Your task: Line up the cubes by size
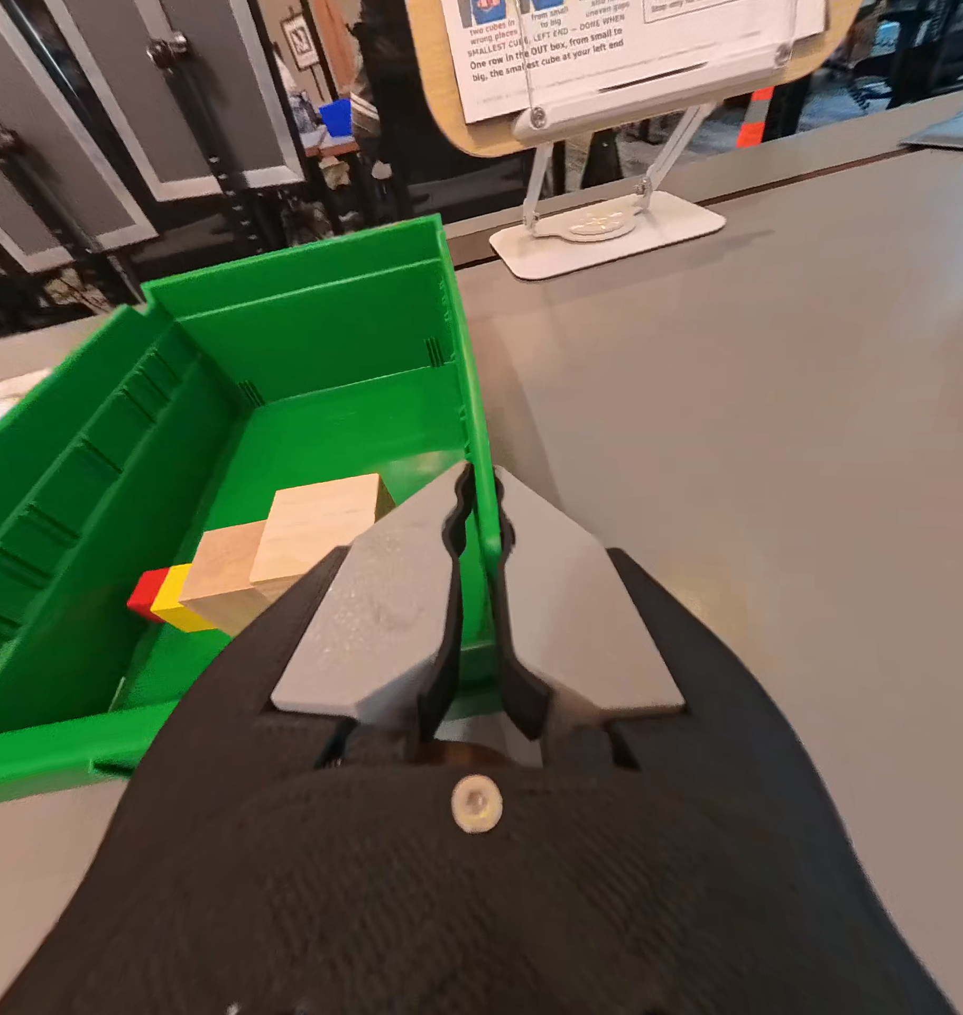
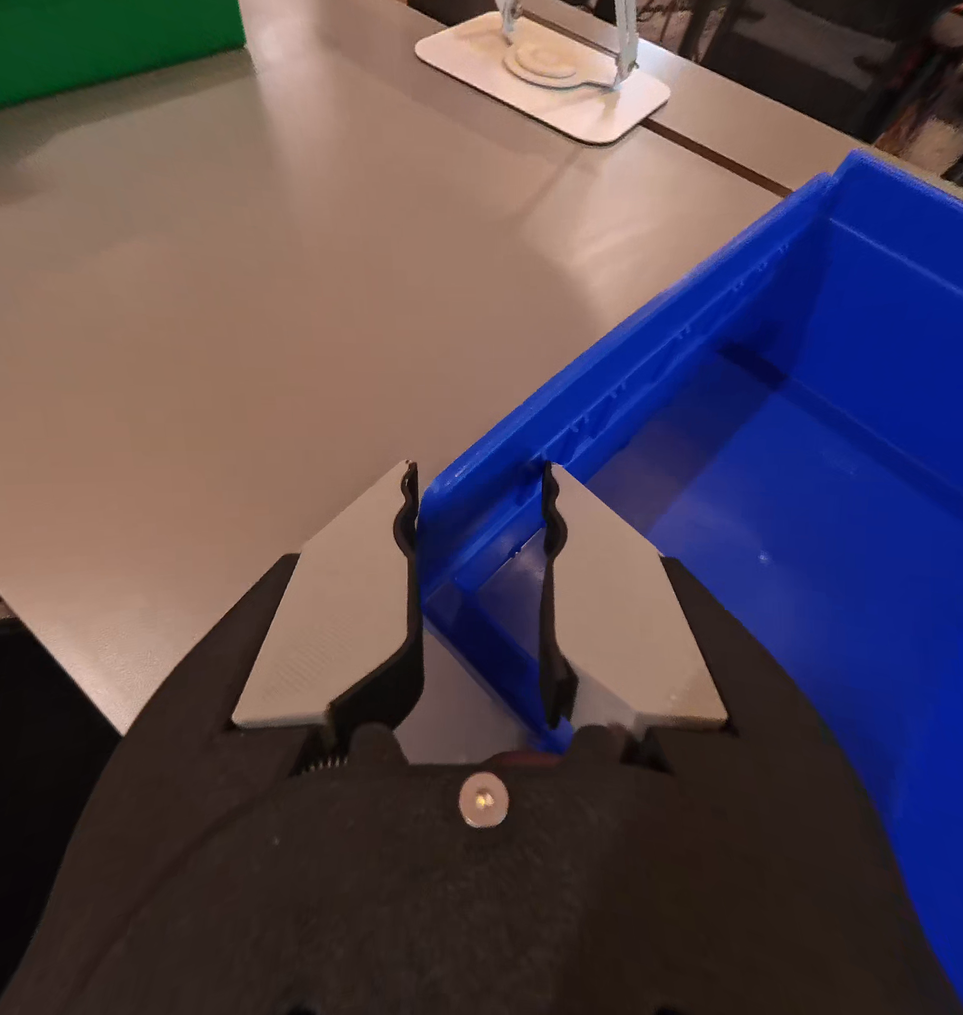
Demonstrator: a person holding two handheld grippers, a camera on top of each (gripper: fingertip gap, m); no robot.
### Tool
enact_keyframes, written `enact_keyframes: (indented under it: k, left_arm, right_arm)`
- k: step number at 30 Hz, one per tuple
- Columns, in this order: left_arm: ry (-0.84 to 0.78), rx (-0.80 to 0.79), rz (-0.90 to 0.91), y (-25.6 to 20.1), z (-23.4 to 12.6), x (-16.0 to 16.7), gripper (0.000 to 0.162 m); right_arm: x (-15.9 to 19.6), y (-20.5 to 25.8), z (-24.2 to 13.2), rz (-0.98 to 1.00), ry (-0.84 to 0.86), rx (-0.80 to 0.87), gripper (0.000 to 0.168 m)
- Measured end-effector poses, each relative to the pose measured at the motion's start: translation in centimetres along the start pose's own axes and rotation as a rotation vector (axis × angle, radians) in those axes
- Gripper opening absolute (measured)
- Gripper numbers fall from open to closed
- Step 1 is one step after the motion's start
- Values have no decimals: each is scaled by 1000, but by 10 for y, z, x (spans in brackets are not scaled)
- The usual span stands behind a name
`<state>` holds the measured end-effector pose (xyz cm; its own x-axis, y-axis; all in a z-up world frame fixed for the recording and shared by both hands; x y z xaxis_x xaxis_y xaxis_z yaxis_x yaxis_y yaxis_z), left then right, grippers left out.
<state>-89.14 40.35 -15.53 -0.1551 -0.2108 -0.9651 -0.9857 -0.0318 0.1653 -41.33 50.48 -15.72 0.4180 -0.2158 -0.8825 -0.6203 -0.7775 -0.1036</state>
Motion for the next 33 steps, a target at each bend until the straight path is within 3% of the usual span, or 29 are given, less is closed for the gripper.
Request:
enact_keyframes:
  k: [4,8,11,14,16,19,22,26,31,33]
  left_arm:
    - [8,5,-16,3,9,-2,2]
    - [4,59,-84,1,10,-4,10]
    - [2,91,-144,3,0,-12,72]
    - [-44,28,-92,14,-22,-35,97]
    - [-115,26,-104,18,-35,-56,96]
    - [-178,78,-154,17,-44,-78,89]
    - [-180,91,-191,19,-39,-83,100]
    - [-211,30,-200,34,-36,-84,94]
    - [-259,-85,-181,65,-44,-78,60]
    - [-226,-85,-189,72,-42,-71,64]
  right_arm:
    - [-2,-13,10,66,-4,-97,43]
    - [-6,-20,15,106,3,-38,41]
    - [-21,-19,-3,142,-82,18,58]
    - [-56,-5,-36,106,-247,65,61]
    - [-82,16,-44,77,-314,10,67]
    - [-114,50,-26,50,-299,-117,81]
    - [-141,68,14,-20,-336,-133,82]
    - [-162,80,89,-91,-407,-139,84]
    - [-142,86,172,-112,-430,-159,73]
    - [-127,92,189,-134,-357,-217,73]
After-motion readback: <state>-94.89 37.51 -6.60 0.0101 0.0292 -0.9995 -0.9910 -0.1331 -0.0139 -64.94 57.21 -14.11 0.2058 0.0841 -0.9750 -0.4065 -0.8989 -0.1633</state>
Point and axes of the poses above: each gripper's, where its closed fingertips meet, z out along the fingers, x out of its underside, y = z × x across the jaws, the point moved 6 cm from there along -z, back along the fingers, and after that the axes turned 4 degrees about -y, right-handed, at the moved point
